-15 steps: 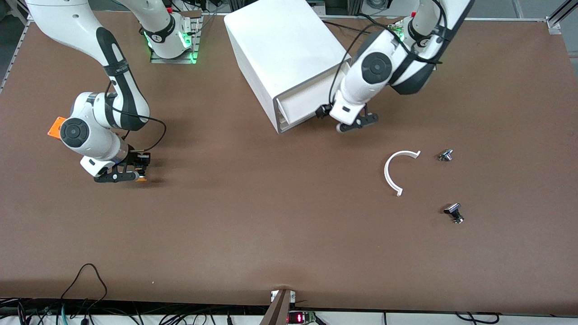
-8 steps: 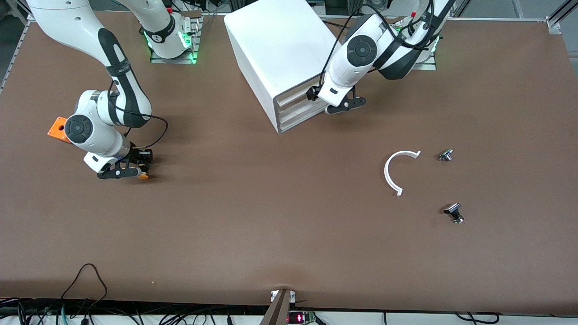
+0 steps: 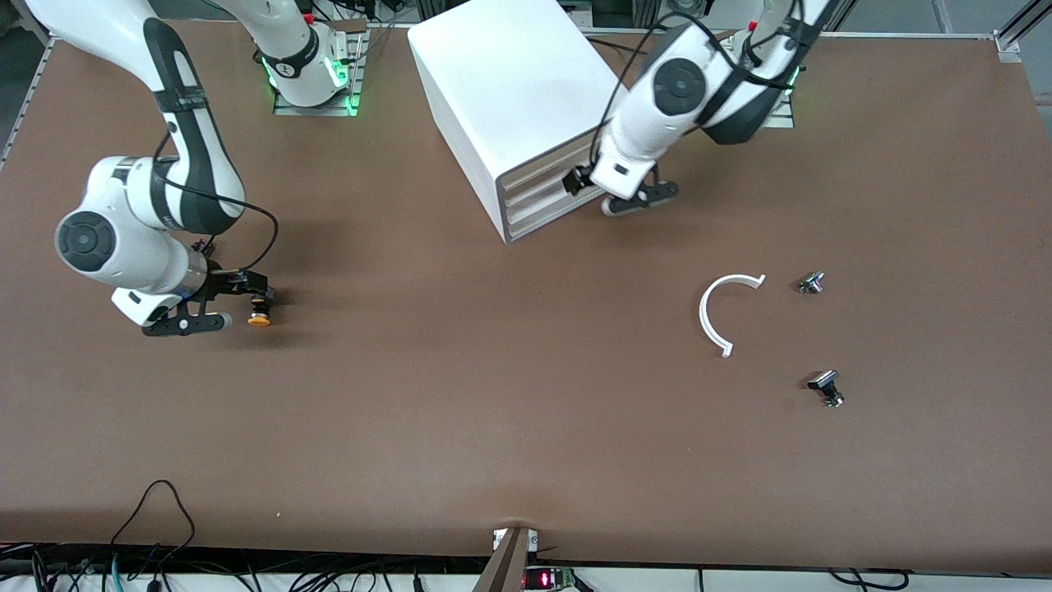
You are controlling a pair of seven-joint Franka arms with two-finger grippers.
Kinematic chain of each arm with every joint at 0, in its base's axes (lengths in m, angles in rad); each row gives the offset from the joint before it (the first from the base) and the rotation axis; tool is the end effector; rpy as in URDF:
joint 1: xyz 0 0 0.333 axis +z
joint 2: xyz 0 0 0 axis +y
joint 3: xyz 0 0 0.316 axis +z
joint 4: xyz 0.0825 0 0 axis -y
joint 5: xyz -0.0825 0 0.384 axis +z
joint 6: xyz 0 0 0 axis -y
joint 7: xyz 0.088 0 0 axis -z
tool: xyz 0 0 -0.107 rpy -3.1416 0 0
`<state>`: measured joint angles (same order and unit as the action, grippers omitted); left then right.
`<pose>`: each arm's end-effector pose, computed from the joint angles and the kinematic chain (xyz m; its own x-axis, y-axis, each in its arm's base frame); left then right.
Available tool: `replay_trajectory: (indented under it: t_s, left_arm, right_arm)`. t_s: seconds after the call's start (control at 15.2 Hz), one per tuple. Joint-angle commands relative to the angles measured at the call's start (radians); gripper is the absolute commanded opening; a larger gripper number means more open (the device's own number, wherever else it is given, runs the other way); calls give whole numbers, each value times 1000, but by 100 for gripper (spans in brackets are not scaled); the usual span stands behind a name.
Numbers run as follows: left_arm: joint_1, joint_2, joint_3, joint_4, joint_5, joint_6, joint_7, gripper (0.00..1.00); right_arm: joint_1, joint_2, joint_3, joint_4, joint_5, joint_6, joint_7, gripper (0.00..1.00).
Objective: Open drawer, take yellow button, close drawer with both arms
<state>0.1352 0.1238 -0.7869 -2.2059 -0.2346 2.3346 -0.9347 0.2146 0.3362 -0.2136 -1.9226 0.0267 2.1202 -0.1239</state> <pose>0.4330 -0.3311 0.3458 0.8899 0.4096 -0.2006 0.4427 -0.8816 0.1639 0.6037 0.0072 0.3101 0.9844 0.1129 -0.1351 0.1184 -0.9924 0.0328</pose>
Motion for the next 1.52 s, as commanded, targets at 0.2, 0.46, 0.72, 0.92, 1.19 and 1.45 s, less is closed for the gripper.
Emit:
replay_trajectory:
  t_s: [0.2,0.46,0.72,0.92,1.19,1.45]
  left_arm:
    - [67,-61,231,57,-3,-13,394,100]
    - [66,-88,414,236,-3,-271,634,100]
    - [52,-170,520,304,119,-467,642,100]
    - [49,-188,529,411,224,-622,643,100]
    - [31,-188,560,521,291,-747,669,100]
    - [17,-185,610,505,270,-741,774,100]
  right_arm:
    - [38,3,14,198,13,-204,68,100]
    - [81,3,13,315,13,-296,101,100]
    - [82,4,16,396,-2,-322,92,100]
    - [82,1,13,473,5,-403,104,100]
    - [85,1,16,582,10,-552,209,100]
    - [62,-20,16,599,-31,-531,225,100]
